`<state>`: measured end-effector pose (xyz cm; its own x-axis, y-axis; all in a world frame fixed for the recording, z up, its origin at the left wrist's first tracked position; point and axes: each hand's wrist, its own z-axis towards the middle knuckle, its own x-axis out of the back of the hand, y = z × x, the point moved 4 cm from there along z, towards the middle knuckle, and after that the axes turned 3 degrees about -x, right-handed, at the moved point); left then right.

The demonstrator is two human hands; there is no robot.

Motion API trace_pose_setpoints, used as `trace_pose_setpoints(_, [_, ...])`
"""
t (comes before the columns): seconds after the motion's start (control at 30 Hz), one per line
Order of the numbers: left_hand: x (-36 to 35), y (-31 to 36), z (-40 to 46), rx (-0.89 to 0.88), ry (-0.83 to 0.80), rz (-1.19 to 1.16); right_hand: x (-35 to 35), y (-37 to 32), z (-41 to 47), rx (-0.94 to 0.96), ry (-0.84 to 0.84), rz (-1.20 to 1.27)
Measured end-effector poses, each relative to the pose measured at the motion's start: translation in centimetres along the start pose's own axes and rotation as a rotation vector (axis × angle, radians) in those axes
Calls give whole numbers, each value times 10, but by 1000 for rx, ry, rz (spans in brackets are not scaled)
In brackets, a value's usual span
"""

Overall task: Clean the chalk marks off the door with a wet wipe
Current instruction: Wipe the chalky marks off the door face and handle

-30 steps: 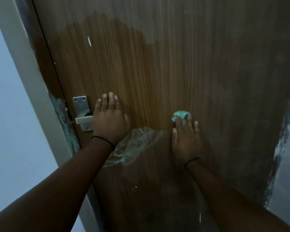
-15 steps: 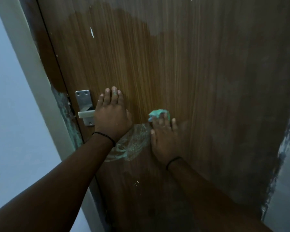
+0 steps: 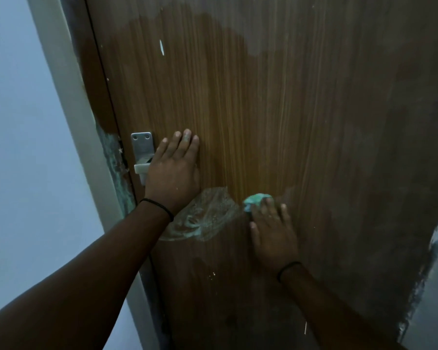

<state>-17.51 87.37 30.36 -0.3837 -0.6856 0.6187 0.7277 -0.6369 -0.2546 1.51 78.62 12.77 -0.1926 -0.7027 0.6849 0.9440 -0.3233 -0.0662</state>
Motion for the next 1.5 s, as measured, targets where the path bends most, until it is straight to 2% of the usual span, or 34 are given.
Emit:
trace_pose_setpoints(0.07, [-1,0,-2,5,24,-27,8,19,10,-158,52,27])
trace_pose_setpoints(0.13, [-3,0,-3,23,51,-49,17,5,40,-219,127,48])
trace_pose_setpoints(0.23, [-4,-9,-5,67,74,-47,11,-43,53,-26,90,63])
trace_pose_setpoints(0.3, [-3,-16,-7,53,67,-16,0,-36,29,38,2,30])
trace_pose_setpoints(0.37, [-5,-20,-9,45,51,-6,-4,0,5,-37,-19,-16])
trace_pose_setpoints(0.47, [-8,-15,-7,81,59,6,6,34,19,-247,87,17])
trace_pose_setpoints(0.53, [-8,-11,-5,97,75,5,14,12,40,-220,142,44])
trace_pose_setpoints(0.6, [-6,-12,-6,100,90,-3,6,-16,37,-102,120,64])
trace_pose_setpoints(0.67, [-5,-15,-8,89,83,-2,1,-13,17,-68,67,62])
trace_pose_setpoints(0.83, [-8,-13,-7,86,105,5,17,47,30,-385,174,65])
trace_pose_setpoints(0.9, [-10,-11,-6,102,122,3,21,30,46,-313,186,65])
trace_pose_setpoints(1.0, [-10,-14,-7,97,125,11,2,4,20,-79,61,34])
trace_pose_setpoints(1.07, [-9,-18,-8,75,111,14,0,18,1,-97,19,6])
trace_pose_setpoints(1.17, [-10,-16,-7,65,107,12,11,21,26,-293,126,77])
trace_pose_setpoints(1.23, [-10,-15,-6,74,107,0,19,-19,53,-207,176,85])
trace_pose_setpoints(1.3, [-9,-17,-7,67,91,-5,8,-61,54,-15,127,107])
trace_pose_setpoints(1.37, [-7,-21,-8,43,74,-2,-3,-64,37,109,43,61])
trace_pose_setpoints(1.43, [-5,-25,-9,22,61,-10,-5,-35,23,122,46,-21])
trace_pose_setpoints(1.5, [-5,-26,-9,11,65,-16,3,-10,32,-8,106,-8])
